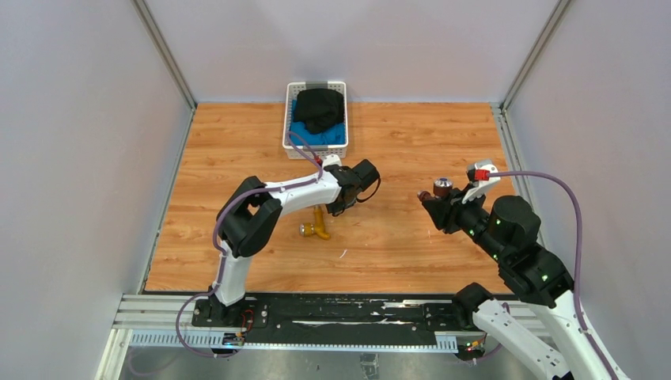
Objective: Install the water faucets
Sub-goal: Pick up the adaptor at the center of the board.
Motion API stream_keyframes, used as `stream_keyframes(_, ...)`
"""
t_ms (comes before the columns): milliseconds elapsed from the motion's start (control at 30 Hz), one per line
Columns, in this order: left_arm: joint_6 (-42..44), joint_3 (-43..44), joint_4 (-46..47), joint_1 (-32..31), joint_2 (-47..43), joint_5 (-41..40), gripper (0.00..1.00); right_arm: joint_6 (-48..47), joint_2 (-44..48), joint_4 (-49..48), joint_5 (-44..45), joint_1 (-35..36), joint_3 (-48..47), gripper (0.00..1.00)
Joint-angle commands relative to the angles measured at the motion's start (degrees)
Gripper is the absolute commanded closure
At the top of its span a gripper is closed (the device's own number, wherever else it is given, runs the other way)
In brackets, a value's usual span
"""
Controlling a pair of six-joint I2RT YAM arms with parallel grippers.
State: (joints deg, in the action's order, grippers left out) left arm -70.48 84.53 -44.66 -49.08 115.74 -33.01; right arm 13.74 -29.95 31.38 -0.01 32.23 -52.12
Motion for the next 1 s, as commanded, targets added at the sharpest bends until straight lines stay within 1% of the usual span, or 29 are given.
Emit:
stream_keyframes(0,0.4,-0.6,1.7,1.1,1.1,0.6,0.75,0.7,-0.3,-0.5,-1.1,0.6,-0.5,1.00)
stream_keyframes(33,0.7,-0.8,2.0,1.4,1.0,0.9,0.78,0.7,-0.3,-0.5,-1.1,0.6,-0.5,1.00)
stream_keyframes(67,1.0,-1.1,2.2,1.6,0.9,1.3,0.77,0.7,-0.3,-0.5,-1.3,0.6,-0.5,1.00)
stream_keyframes(100,1.4,-1.3,2.3,1.9,0.8,1.7,0.73,0.8,-0.3,-0.5,-1.4,0.6,-0.4,1.00)
stream_keyframes(133,1.7,-1.3,2.3,2.0,0.7,2.2,0.66,0.8,-0.3,-0.6,-1.5,0.6,-0.3,1.00)
stream_keyframes(167,2.0,-1.4,2.3,2.1,0.5,2.2,0.57,0.8,-0.4,-0.6,-1.5,0.6,-0.3,1.00)
stream_keyframes(200,2.0,-1.5,2.4,2.1,0.3,2.2,0.52,0.9,-0.4,-0.7,-1.5,0.6,-0.2,1.00)
stream_keyframes(233,2.3,-1.7,2.6,2.1,0.0,2.4,0.50,0.9,-0.4,-0.8,-1.6,0.6,-0.2,1.00)
stream_keyframes(333,2.9,-1.5,3.0,2.1,-0.3,3.1,0.52,0.7,-0.5,-0.9,-1.7,0.6,-0.2,1.00)
stream_keyframes(400,3.3,-1.0,2.8,2.3,-0.6,3.7,0.51,0.6,-0.5,-0.8,-1.7,0.6,-0.3,1.00)
stream_keyframes(500,3.9,-0.3,1.7,3.0,-1.4,6.0,0.36,0.5,-0.5,-0.7,-2.0,0.6,-0.3,1.00)
stream_keyframes(633,4.4,0.4,0.4,4.9,-3.2,11.8,0.22,0.7,-0.2,-0.5,-2.2,0.6,-0.2,1.00)
stream_keyframes(733,5.8,1.9,-1.0,6.9,-2.9,17.5,0.21,0.8,-0.3,-0.5,-2.3,0.6,0.0,1.00)
stream_keyframes(800,7.1,4.6,-3.6,8.2,-2.1,19.8,0.25,1.1,-0.3,-0.5,-2.6,0.6,0.0,1.00)
stream_keyframes(867,8.4,8.4,-6.8,8.8,-1.0,19.8,0.29,1.4,-0.1,-0.4,-2.6,0.6,0.2,1.00)
stream_keyframes(967,10.1,12.5,-10.8,9.8,1.1,22.7,0.32,1.7,0.0,-0.4,-2.8,0.6,0.6,1.00)
